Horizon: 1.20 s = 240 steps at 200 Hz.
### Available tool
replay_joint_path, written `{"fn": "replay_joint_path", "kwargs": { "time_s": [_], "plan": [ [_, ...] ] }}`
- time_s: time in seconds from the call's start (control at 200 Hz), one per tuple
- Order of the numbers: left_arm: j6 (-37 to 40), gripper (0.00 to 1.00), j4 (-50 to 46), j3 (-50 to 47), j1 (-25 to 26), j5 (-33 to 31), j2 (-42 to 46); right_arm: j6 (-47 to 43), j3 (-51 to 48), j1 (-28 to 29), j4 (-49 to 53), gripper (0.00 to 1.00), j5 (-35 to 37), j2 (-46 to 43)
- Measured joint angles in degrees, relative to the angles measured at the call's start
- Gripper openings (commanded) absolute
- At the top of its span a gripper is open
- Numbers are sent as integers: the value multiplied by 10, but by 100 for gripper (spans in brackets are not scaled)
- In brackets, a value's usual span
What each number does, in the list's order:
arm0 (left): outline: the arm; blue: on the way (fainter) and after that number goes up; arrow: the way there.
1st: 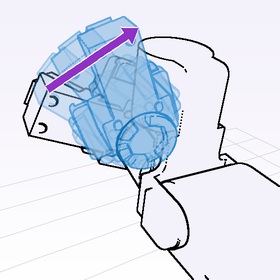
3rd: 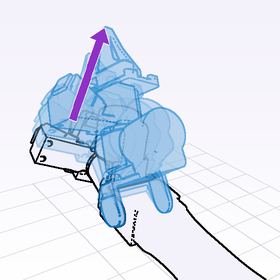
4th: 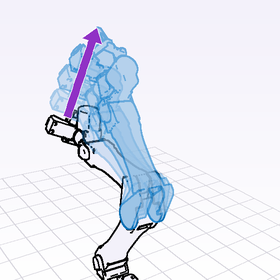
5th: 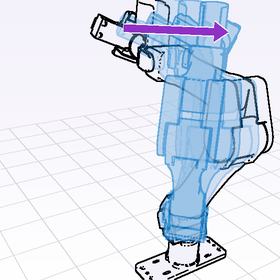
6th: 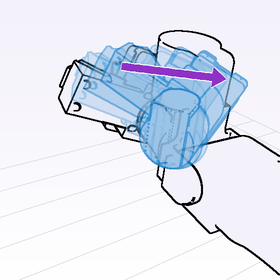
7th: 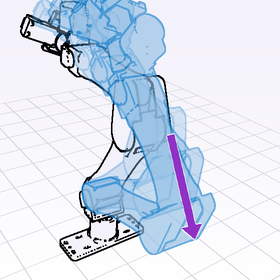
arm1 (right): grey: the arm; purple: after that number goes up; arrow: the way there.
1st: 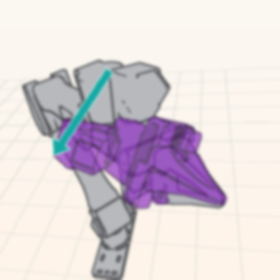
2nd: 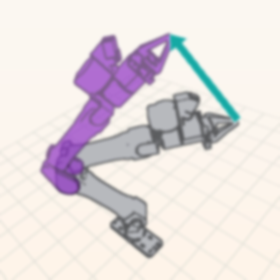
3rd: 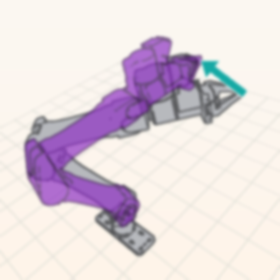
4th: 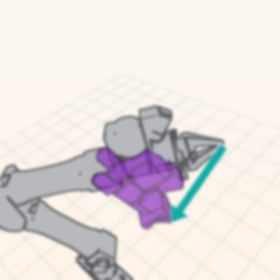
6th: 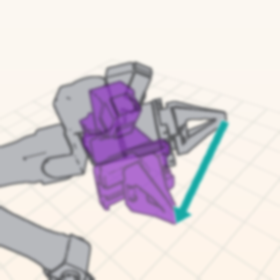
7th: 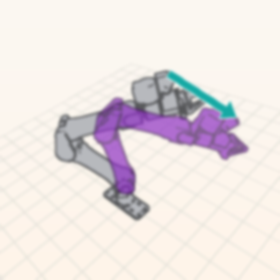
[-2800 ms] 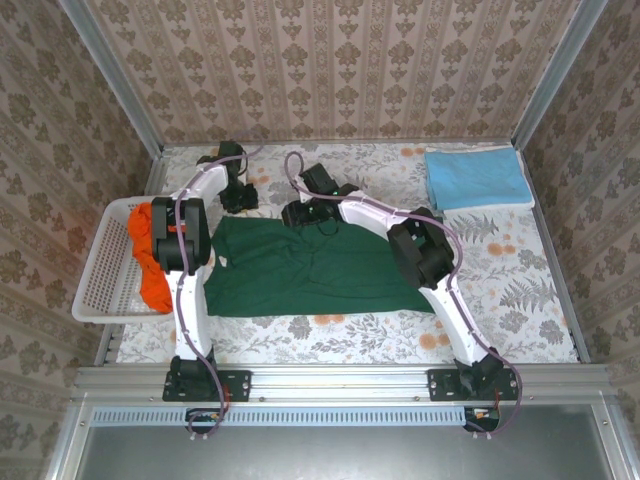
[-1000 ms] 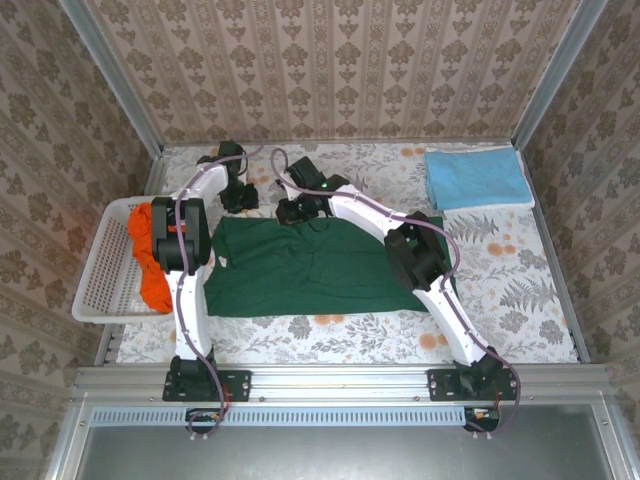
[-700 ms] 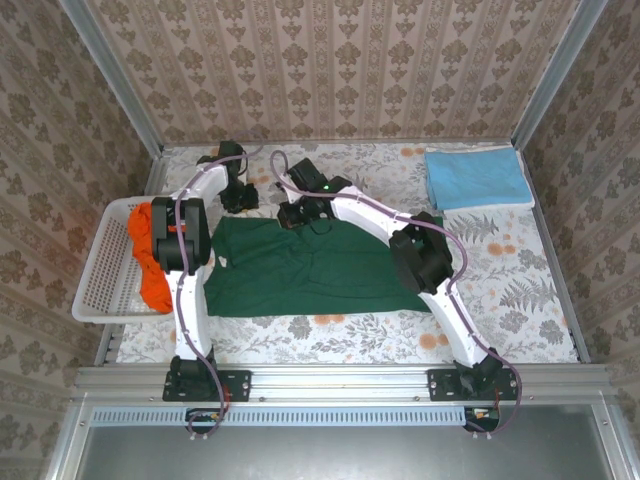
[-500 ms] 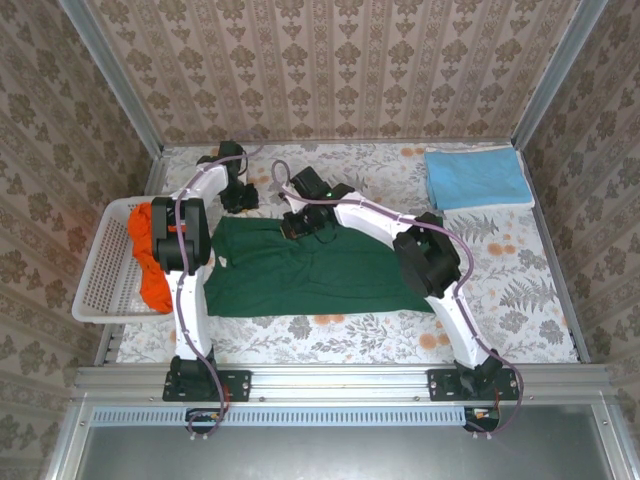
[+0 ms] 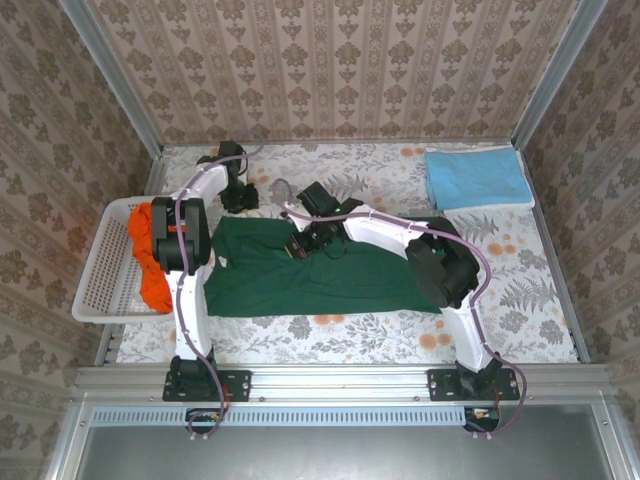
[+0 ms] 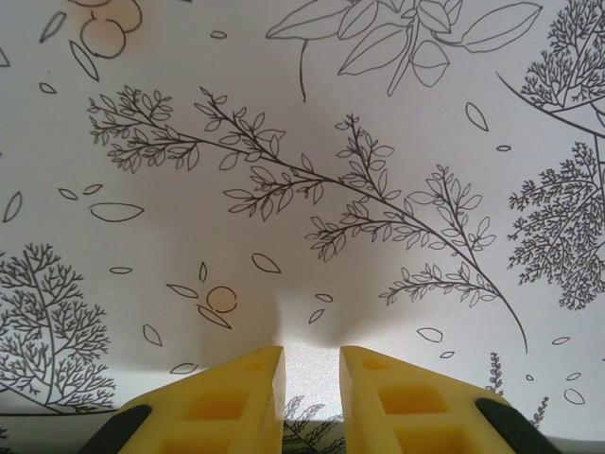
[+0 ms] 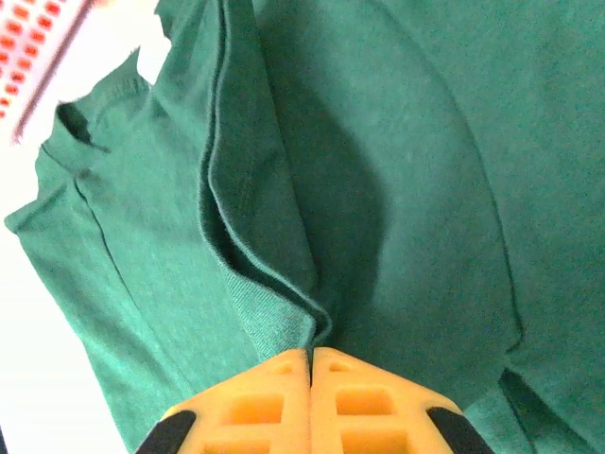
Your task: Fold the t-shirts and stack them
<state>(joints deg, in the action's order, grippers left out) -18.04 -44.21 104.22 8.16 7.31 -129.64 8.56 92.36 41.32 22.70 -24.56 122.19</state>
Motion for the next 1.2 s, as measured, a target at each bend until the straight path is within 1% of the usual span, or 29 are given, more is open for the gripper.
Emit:
{"fn": "replay_joint_path", "kwargs": {
  "time_s": [0.21,0.315,0.34,0.39,0.54,0.62,0.69,0.79,0.825,0.885,0.985,1.04,1.14,1.2],
  "plan": [
    [0,22,0,0,0,0,0,-40,-55,15,-7,18,1,-3],
    [0,22,0,0,0,0,0,-49,-97,19,-25,20,4,-17],
    [0,22,0,0,0,0,0,-50,-107,20,-30,22,5,-21],
    [0,22,0,0,0,0,0,-53,-127,21,-40,30,8,-33],
    [0,22,10,-8,0,0,0,-55,-175,22,-81,38,26,-76],
    [0,24,39,-36,0,-2,12,-52,-205,21,-110,42,33,-106],
    [0,26,60,-76,2,-7,42,-38,-237,15,-139,50,31,-137],
    [0,27,74,-133,12,-16,98,8,-294,-14,-196,53,24,-187],
    [0,27,75,-146,18,-17,118,31,-311,-33,-211,54,25,-203],
    [0,27,75,-161,32,-17,149,64,-326,-67,-223,57,31,-218],
    [0,27,77,-185,64,-13,193,108,-326,-120,-216,60,81,-225],
    [-2,26,78,-206,89,-13,213,131,-326,-146,-203,60,110,-226],
    [-9,25,78,-258,126,-14,238,166,-326,-189,-179,59,138,-226],
    [-16,25,78,-297,136,-18,254,182,-328,-208,-173,59,151,-226]
  ]
}}
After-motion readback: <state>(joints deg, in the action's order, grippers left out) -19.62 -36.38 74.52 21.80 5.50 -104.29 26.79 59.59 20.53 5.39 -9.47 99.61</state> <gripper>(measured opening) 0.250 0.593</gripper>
